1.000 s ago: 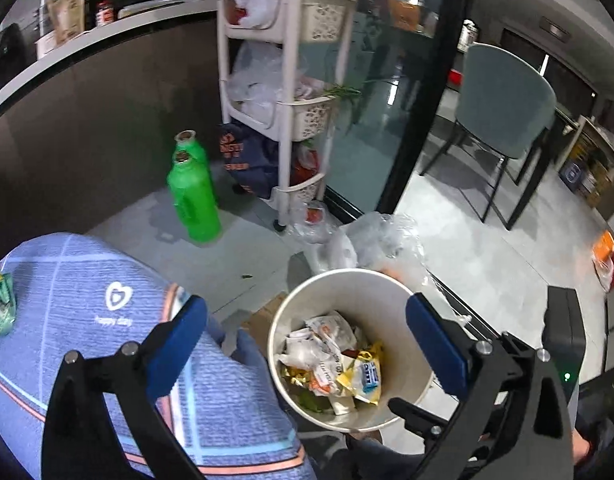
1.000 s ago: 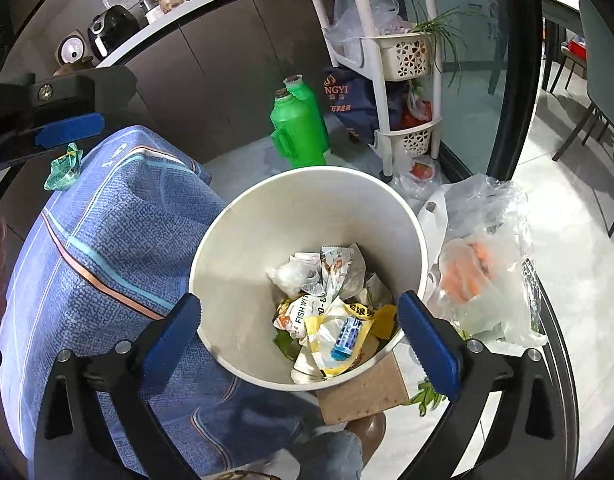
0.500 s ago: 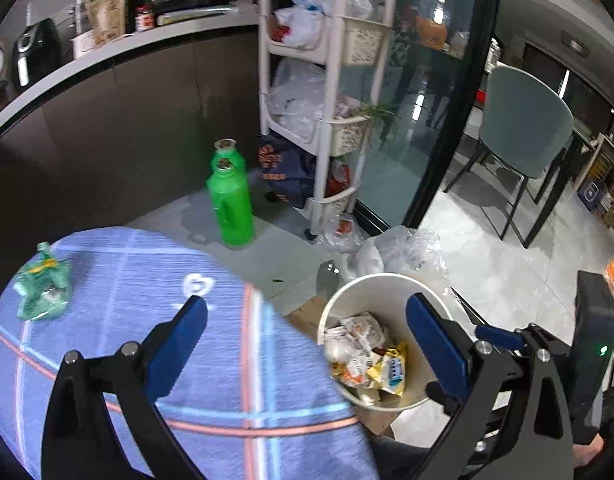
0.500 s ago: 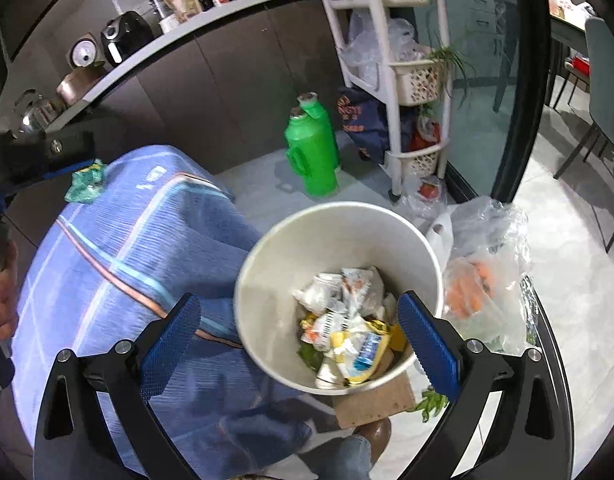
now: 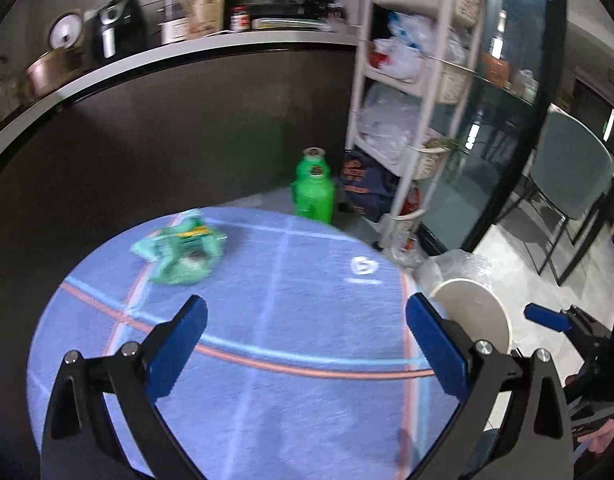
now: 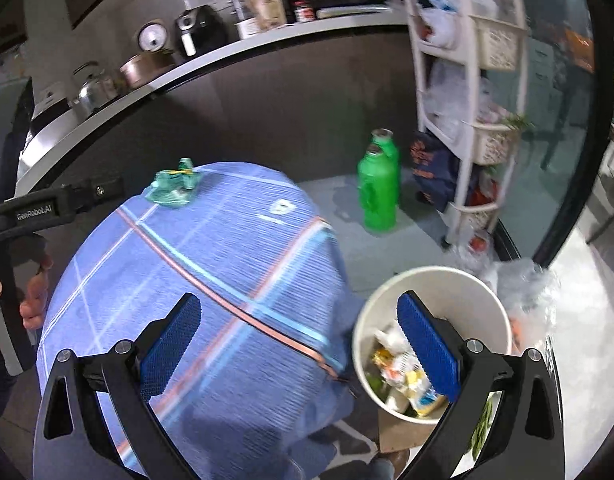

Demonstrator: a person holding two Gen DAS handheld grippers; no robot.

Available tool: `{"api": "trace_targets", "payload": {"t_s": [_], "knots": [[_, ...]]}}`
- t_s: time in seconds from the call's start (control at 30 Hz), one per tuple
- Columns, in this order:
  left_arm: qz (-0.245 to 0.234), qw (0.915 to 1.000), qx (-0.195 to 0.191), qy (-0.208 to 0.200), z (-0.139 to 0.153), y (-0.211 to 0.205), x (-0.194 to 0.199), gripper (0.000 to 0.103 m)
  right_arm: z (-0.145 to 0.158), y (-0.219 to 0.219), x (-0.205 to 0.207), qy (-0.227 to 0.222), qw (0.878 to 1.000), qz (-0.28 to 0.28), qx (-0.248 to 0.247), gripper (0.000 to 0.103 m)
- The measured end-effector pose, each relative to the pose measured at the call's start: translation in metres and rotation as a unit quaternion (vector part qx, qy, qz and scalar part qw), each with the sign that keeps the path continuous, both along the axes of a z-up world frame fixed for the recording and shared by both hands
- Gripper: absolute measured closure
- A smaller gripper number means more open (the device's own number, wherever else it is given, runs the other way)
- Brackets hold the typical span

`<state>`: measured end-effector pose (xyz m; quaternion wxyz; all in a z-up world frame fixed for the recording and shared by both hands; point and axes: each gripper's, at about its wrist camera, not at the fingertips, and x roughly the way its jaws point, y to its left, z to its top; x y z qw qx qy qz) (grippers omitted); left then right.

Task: Collect trash
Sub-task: 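Move both tools back over the table toward the green snack bag, then grasp the green snack bag with the right tool and the left tool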

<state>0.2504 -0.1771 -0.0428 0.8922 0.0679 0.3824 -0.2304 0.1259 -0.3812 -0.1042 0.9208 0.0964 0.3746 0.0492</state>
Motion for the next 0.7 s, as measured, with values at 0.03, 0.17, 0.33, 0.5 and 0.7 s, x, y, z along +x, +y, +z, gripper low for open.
{"api": "trace_targets", "payload": {"t_s": [0.03, 0.17, 0.33, 0.5, 0.7], "knots": [[0.014, 0.9999, -0.002, 0.002, 0.001, 0.017, 0.005, 0.003, 0.002, 0.007, 0.005, 0.000, 1.000, 0.007, -0.003, 0.008], [0.052, 0.9985, 0.000, 0.013, 0.000, 0.065, 0.023, 0.003, 0.008, 0.039, 0.027, 0.003, 0.999, 0.036, -0.017, 0.008], [0.093, 0.9951, -0.016, 0.030, -0.004, 0.121, 0.053, 0.004, 0.003, 0.083, 0.067, 0.019, 0.997, 0.078, -0.017, 0.014], [0.121, 0.9870, -0.077, 0.071, -0.017, 0.166, 0.097, 0.005, -0.006, 0.116, 0.114, 0.038, 0.993, 0.112, -0.022, 0.022], [0.122, 0.9834, -0.099, 0.092, -0.033, 0.188, 0.131, 0.016, -0.019, 0.134, 0.190, 0.068, 0.988, 0.136, -0.016, 0.029]]}}
